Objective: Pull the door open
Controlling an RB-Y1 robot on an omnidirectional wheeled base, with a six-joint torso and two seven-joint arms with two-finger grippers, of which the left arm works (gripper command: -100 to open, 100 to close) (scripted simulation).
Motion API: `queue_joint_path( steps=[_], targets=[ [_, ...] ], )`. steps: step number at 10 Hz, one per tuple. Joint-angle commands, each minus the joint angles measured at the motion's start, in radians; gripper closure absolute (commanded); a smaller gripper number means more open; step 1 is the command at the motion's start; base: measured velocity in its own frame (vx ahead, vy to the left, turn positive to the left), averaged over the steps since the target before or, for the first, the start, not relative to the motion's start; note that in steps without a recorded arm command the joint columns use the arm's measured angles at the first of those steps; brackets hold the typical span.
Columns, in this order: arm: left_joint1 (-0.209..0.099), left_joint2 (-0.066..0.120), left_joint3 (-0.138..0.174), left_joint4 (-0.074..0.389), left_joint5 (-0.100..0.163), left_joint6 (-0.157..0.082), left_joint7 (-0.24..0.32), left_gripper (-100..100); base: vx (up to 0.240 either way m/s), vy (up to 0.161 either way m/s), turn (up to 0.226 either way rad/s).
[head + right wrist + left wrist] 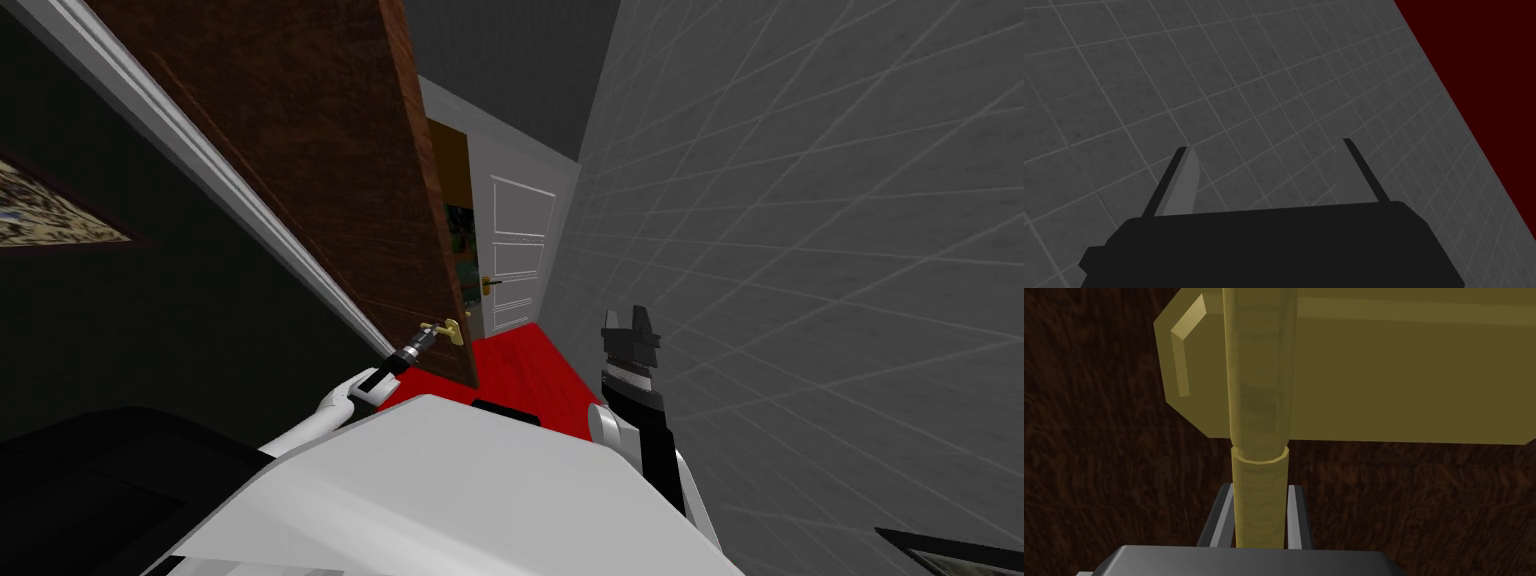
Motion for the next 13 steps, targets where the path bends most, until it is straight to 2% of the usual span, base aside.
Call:
queue_joint_path(
  steps=[1,7,8,9,13],
  targets=[
    [0.008,0.01,-0.016,0.008,-0.003,-0.03,0.013,100,-0.216,0.115,-0.158],
    [0.045,0.059,-0.045,0.024,-0.005,-0.122,0.055,100,-0.202,0.075,-0.145],
    [0.042,0.057,-0.034,0.021,-0.002,-0.105,0.048,100,-0.098,0.043,-0.03],
    [0.059,0.069,-0.041,0.032,-0.006,-0.142,0.057,100,-0.056,0.024,-0.024],
    [0.102,0.101,-0.06,0.06,-0.019,-0.246,0.082,100,-0.069,0.032,-0.034]
  ],
)
